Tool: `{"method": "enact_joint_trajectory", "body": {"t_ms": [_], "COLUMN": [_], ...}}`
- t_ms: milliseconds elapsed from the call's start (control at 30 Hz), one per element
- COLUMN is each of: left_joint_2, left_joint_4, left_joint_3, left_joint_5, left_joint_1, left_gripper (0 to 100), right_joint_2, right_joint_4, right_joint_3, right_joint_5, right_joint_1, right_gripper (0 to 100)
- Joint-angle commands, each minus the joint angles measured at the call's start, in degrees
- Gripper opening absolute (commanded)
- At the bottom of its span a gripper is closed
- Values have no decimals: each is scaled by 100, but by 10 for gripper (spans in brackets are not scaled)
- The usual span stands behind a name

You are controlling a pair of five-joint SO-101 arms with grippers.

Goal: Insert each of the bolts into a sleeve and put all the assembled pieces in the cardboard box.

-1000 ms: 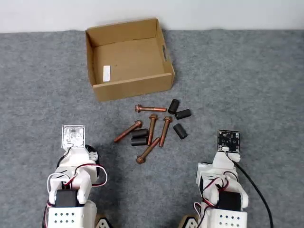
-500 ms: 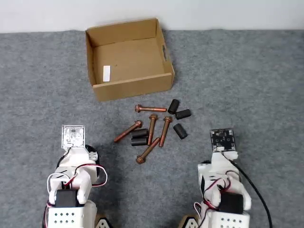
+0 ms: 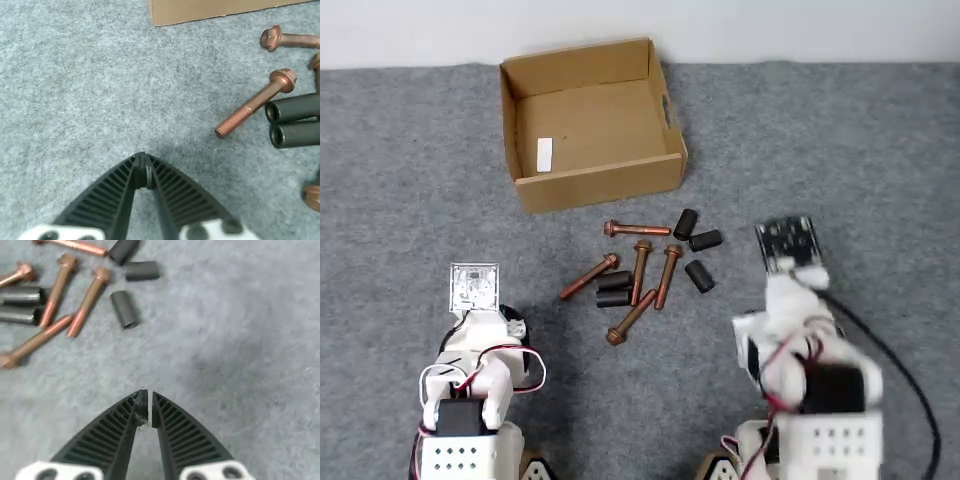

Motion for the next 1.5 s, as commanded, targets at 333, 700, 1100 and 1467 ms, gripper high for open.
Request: {"method": "enact_joint_trajectory", "body": {"t_ms": [333,700,1100,1467], "left_joint_2": [-62,-62,-62,-62], "left_joint_4": [-9,-9,-9,-9], "left_joint_3": [-31,-31,-31,-31], "left_joint_5": [26,26,26,26], "left_joint_1": [-9,-9,-9,-9], "left_gripper": [5,5,5,5], "right_joint_2": [3749,6448,8303,9552], "right_joint_4": [215,189,171,-576], "right_joint_3": [-2611,-4308,-5618,-5820], "right_joint_5": [-70,527,1055,1108], "right_joint_1": [-1218,-1314,-1297,-1015], "right_gripper": [9,218,181,170]}}
